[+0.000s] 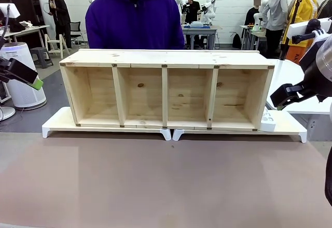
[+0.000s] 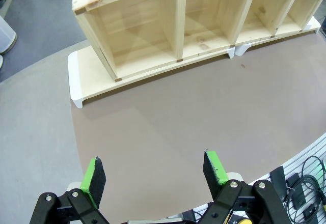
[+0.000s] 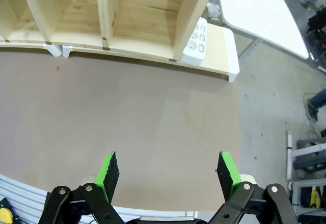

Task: Perform cable management.
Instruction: When the cord part of the Power Cable appears at the lower middle area of the table and stops, grasp the cord part of the Power Cable.

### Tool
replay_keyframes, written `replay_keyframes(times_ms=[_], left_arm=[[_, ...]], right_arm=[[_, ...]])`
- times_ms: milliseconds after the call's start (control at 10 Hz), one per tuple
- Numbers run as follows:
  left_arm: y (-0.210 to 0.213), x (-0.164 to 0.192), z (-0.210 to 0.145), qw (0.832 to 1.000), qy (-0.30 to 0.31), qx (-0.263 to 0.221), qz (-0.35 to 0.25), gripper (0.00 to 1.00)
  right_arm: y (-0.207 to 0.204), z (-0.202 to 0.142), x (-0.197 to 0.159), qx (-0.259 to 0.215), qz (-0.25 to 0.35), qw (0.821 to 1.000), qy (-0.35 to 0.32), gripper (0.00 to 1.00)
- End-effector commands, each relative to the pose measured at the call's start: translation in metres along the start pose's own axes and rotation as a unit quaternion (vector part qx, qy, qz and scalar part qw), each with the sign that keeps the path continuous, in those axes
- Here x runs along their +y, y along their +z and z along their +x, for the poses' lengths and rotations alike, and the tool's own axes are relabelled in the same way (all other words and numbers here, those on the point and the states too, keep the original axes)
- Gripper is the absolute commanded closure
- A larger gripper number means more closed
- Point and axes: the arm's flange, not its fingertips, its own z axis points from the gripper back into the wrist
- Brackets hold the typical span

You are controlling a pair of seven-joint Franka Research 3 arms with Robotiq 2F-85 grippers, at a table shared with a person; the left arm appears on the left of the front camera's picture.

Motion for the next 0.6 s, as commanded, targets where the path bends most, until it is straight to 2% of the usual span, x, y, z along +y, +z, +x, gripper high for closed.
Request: replay_keyframes(times_ms=[0, 500], left_arm=[[-0.0009, -0.0004, 0.0019, 1.0, 0.003, -0.004, 0.001, 0.0], [-0.0009, -0.0004, 0.0019, 1.0, 0.003, -0.004, 0.001, 0.0]], right_arm=[[-0.002, 0.0006, -0.0016, 0.002, -0.003, 1.0, 0.0, 0.0], [-0.002, 0.0006, -0.0016, 0.002, -0.003, 1.0, 0.0, 0.0]])
